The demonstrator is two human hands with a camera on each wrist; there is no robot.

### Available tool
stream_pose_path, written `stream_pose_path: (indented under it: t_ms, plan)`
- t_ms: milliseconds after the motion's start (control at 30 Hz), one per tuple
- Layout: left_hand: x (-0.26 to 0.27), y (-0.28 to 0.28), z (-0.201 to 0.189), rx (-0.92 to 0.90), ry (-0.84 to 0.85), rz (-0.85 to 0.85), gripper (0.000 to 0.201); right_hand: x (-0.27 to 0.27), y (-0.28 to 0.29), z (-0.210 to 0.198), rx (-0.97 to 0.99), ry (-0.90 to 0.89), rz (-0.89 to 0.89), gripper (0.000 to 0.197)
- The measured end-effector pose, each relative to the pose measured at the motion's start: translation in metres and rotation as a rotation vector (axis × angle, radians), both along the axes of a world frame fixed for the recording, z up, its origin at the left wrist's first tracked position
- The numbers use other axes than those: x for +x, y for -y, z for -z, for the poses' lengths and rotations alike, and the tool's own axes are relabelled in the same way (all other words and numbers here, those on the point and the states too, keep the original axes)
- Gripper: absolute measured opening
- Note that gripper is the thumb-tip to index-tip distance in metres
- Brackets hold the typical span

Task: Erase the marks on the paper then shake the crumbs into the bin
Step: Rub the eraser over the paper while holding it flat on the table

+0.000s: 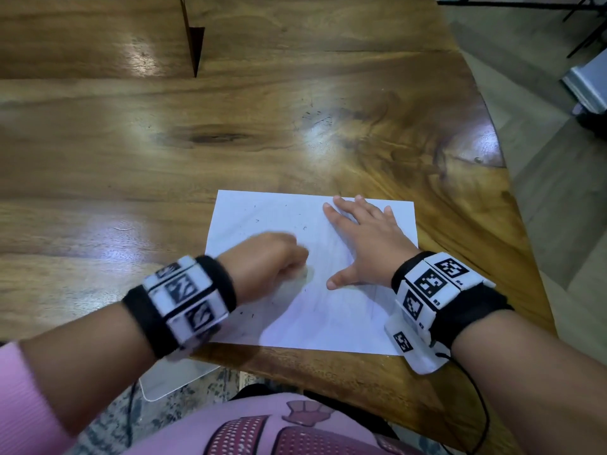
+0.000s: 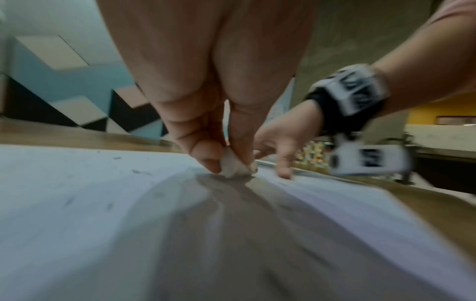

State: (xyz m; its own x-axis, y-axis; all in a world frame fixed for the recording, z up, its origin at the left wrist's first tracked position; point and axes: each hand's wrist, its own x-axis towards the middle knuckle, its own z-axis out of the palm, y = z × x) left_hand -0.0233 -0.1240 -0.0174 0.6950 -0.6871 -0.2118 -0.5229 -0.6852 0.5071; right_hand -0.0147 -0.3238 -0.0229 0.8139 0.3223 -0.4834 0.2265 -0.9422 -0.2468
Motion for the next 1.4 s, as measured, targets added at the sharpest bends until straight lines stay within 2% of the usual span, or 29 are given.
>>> stream_pose_path:
  t_ms: [67, 133, 333, 467, 533, 667, 733, 800, 900, 967, 1033, 1100, 1167, 1267, 1333, 1400]
  plan:
    - [-0.026, -0.016, -0.001, 0.004, -0.079, 0.108, 0.022, 0.000, 0.001, 0.000, 0.002, -0.001, 0.000, 0.122]
    - [-0.031, -0.027, 0.000, 0.001, -0.147, 0.123, 0.017, -0.001, 0.000, 0.000, 0.000, -0.003, -0.001, 0.121]
    - [0.016, -0.005, 0.004, -0.057, 0.068, -0.089, 0.017, 0.000, 0.000, -0.001, 0.000, -0.012, 0.002, 0.121]
    - [-0.027, -0.034, 0.006, -0.003, -0.076, 0.094, 0.018, 0.000, 0.000, -0.001, 0.002, -0.007, -0.002, 0.121]
    - [-0.033, -0.039, 0.005, 0.031, -0.135, 0.126, 0.016, 0.000, 0.000, -0.002, 0.001, -0.008, -0.003, 0.121]
    - [0.003, -0.004, 0.003, -0.033, -0.003, -0.047, 0.024, -0.001, 0.000, -0.002, -0.003, -0.004, -0.009, 0.121]
    - [0.010, 0.016, 0.005, -0.056, 0.045, -0.094, 0.018, -0.001, 0.000, -0.002, 0.003, -0.003, -0.007, 0.121]
    - [-0.006, 0.018, 0.007, -0.044, 0.009, 0.009, 0.014, -0.001, 0.000, -0.002, 0.006, -0.007, -0.009, 0.121]
    - [-0.038, -0.001, 0.005, -0.022, -0.142, 0.185, 0.015, -0.001, 0.001, -0.002, 0.010, -0.016, -0.011, 0.121]
    - [-0.031, -0.003, 0.003, -0.033, -0.148, 0.156, 0.018, 0.000, 0.002, -0.002, 0.010, -0.017, -0.023, 0.121]
    - [-0.006, 0.010, 0.001, -0.037, -0.030, 0.051, 0.025, 0.001, 0.004, -0.002, 0.006, -0.024, -0.044, 0.122]
    - [0.015, 0.022, 0.001, -0.060, 0.030, -0.043, 0.023, 0.002, 0.007, -0.003, 0.004, -0.042, -0.061, 0.123]
    - [0.010, 0.020, 0.004, -0.077, 0.017, 0.011, 0.019, 0.002, 0.008, -0.003, 0.010, -0.052, -0.066, 0.124]
    - [-0.031, -0.002, 0.002, -0.058, -0.094, 0.161, 0.017, 0.000, 0.008, -0.001, 0.024, -0.043, -0.041, 0.126]
    - [-0.039, -0.008, 0.002, -0.043, -0.149, 0.153, 0.013, 0.001, 0.008, -0.001, 0.039, -0.028, -0.032, 0.127]
    - [-0.021, 0.003, 0.002, -0.047, -0.086, 0.113, 0.018, 0.002, 0.008, -0.001, 0.045, -0.018, -0.030, 0.128]
